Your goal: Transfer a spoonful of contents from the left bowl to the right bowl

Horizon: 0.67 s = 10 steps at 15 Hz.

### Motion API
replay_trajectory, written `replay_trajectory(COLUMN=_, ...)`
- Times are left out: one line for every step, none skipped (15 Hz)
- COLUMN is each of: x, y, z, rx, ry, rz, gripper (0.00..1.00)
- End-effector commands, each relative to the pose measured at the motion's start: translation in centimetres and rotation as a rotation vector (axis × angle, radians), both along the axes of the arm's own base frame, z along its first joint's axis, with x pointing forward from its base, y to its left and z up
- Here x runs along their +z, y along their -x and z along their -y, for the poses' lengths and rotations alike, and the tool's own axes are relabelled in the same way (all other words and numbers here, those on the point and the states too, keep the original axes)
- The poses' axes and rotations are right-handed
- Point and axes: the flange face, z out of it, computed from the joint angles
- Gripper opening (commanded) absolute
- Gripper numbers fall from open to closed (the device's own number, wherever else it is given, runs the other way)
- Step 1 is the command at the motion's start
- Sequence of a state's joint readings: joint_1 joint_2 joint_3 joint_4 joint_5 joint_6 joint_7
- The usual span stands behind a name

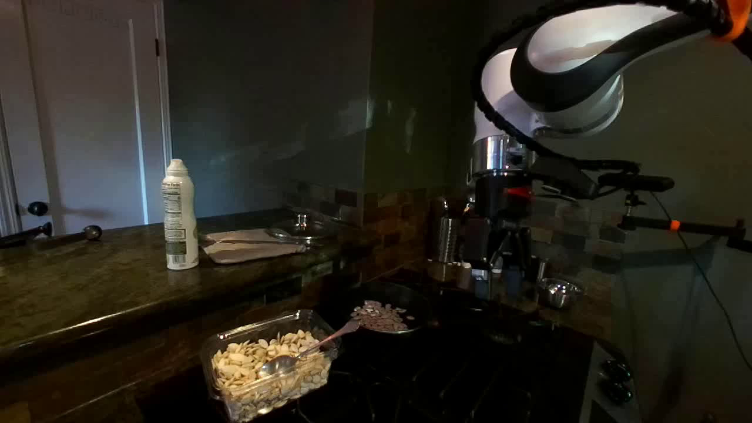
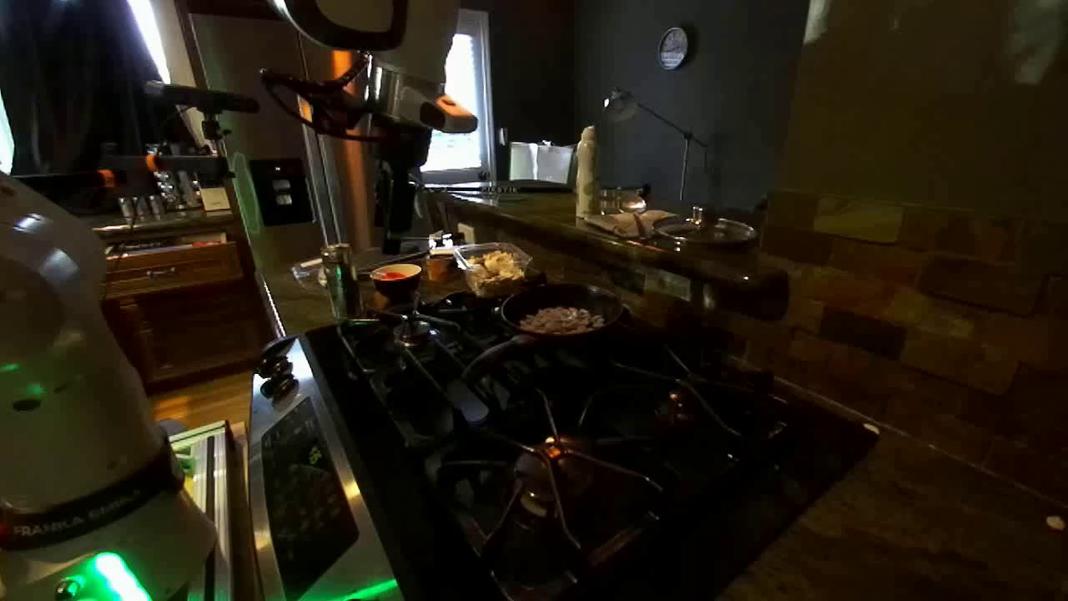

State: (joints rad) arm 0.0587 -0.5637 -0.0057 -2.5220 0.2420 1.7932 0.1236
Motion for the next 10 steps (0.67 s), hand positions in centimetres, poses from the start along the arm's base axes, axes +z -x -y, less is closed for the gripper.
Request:
replay_trajectory(x=0.0, y=0.0, z=0.0, rx=0.000, ry=0.000, rz=-0.001, gripper=1.00)
replay_trajectory(x=0.0, y=0.0, z=0.0, rx=0.000, ry=0.000, rz=-0.001, gripper=1.00)
replay_trajectory(x=0.0, y=0.0, z=0.0, rx=0.000, ry=0.000, rz=-0.001, gripper=1.00)
replay_trajectory(x=0.0, y=0.0, z=0.0, rx=0.000, ry=0.000, rz=-0.001, gripper=1.00)
replay_trajectory(x=0.0, y=0.0, z=0.0, rx=0.000, ry=0.000, rz=-0.001, gripper=1.00)
replay_trajectory(x=0.0, y=0.0, z=0.0, rx=0.000, ry=0.000, rz=-0.001, gripper=1.00)
replay_trajectory(x=0.0, y=0.0, z=0.0, rx=0.000, ry=0.000, rz=-0.001, gripper=1.00)
replay_trajectory(x=-0.3, y=-0.6, z=-0.1, rx=-0.036, ry=-0.022, rz=-0.006, gripper=1.00)
replay_trajectory(x=-0.2, y=-1.3, z=-0.5, rx=-0.078, ry=-0.086, rz=0.000, gripper=1.00)
replay_trajectory(x=-0.1, y=-1.9, z=-1.0, rx=-0.112, ry=-0.147, rz=0.011, gripper=1.00)
